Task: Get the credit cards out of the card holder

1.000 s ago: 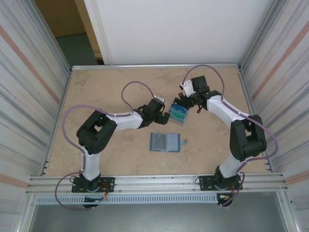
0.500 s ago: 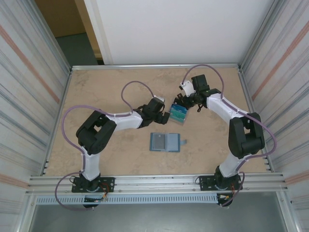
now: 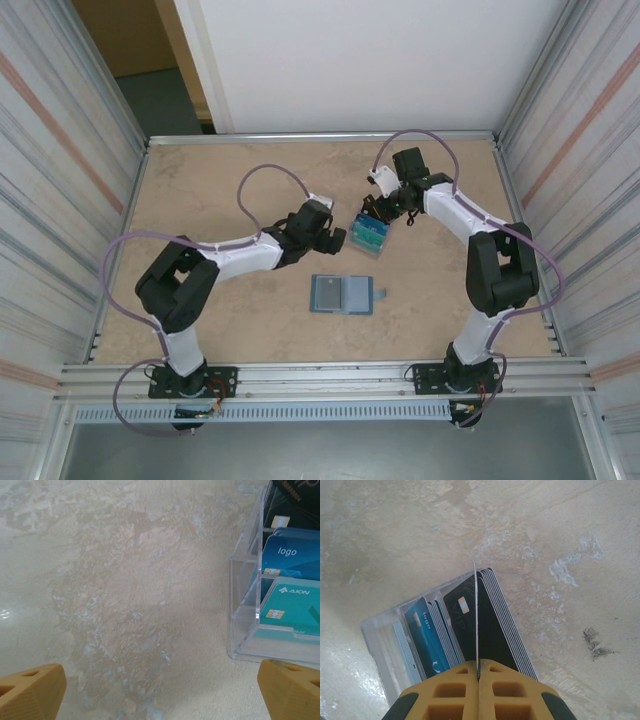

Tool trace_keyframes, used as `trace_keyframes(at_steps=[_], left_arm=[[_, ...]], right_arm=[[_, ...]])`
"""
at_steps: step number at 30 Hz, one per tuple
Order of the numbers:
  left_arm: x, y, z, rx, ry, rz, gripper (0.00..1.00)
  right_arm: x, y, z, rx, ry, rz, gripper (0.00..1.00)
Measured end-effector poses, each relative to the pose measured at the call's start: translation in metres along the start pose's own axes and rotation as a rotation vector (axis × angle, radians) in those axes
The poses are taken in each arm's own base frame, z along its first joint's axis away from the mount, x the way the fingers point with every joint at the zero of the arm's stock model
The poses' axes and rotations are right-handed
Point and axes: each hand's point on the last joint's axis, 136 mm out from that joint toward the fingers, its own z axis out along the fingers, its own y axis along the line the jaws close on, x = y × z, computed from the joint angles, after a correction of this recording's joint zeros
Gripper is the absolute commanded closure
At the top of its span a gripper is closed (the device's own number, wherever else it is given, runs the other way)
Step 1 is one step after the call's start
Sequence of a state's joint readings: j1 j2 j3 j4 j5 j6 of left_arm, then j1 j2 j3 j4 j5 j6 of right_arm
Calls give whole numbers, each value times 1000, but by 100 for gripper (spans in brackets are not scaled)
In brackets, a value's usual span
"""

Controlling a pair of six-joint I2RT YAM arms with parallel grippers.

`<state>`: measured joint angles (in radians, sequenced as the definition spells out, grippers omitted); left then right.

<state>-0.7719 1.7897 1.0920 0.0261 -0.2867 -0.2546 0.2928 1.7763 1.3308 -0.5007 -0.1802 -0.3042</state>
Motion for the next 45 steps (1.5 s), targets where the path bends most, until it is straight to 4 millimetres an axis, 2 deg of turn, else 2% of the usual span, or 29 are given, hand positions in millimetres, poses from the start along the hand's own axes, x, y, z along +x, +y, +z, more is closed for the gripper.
trace_keyframes(at_steps=[21,45], left_arm=[[-32,23,-47,-71,-119,13,1],[-33,33,-66,-95,-142,10,1]], right_arm=[[5,-3,1,-9,118,-31,100],[0,-7,12,10,189,-62,100]])
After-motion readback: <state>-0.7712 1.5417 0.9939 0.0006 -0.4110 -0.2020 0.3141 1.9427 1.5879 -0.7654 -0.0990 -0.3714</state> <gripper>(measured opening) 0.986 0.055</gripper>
